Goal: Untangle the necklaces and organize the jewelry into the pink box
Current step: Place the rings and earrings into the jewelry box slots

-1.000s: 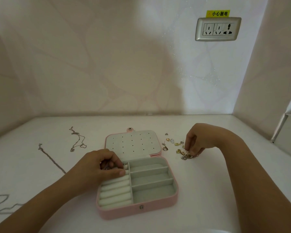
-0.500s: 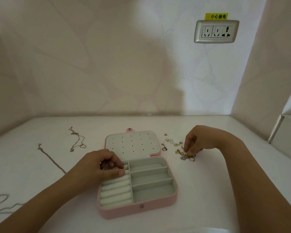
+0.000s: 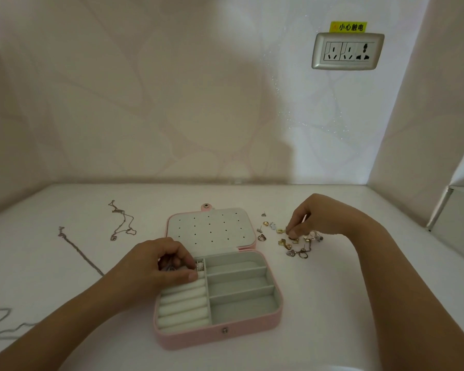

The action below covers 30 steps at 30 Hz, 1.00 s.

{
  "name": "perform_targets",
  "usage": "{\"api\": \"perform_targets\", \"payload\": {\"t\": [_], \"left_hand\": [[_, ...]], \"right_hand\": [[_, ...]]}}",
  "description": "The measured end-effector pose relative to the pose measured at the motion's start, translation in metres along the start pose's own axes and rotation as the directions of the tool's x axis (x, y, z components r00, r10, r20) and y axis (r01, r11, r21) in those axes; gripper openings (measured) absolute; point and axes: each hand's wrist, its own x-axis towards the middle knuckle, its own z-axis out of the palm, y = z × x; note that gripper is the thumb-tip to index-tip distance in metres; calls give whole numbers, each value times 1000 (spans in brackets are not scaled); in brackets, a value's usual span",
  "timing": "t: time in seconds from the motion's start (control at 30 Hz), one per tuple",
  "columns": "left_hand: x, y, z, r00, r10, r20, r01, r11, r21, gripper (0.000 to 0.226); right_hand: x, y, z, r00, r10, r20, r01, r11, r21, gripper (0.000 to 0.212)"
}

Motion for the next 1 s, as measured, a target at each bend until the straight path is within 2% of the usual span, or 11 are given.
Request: {"api": "perform_targets", "payload": {"t": [0.1,0.23,0.3,0.37,0.43,0.5,0.57,0.67,0.83,1.0], "left_hand": [[0,1,1,1000,-2,-2,2,1000,-4,20],[-1,5,1,1000,-18,-25,17,999,-32,10],[0,6,0,996,-28,-82,22,997,-68,11],[-1,9,-1,992,-27,-125,10,990,-138,15],[-2,16,-1,990,-37,-139,-3,961,-278,15],[-4,23,-2,989,-71,-129,3,886,-463,9],[-5,26,-1,989,-94,-115,11,817,-576,21],[-5,25,0,989,-112,-99,22,763,-646,27],[-3,22,3,986,-132,-100,28,729,-684,32],[-3,22,3,982,-183,-49,88,667,-740,30]], "right_hand": [[-2,-3,-3,995,-10,-98,16,998,61,6],[-8,-16,-4,970,-32,-240,75,982,171,5],[-11,-35,4,974,-75,-213,146,929,340,1],[-13,-60,21,985,-140,-106,175,770,613,3],[-14,-84,42,980,-198,14,104,572,814,8],[-15,-100,62,963,-245,116,-2,422,907,13],[-16,-108,75,942,-283,181,-77,342,936,12],[-15,-112,85,922,-313,226,-126,309,943,11],[-13,-111,90,924,-323,206,-101,314,944,10],[-12,-112,92,940,-318,127,22,426,905,7]]}}
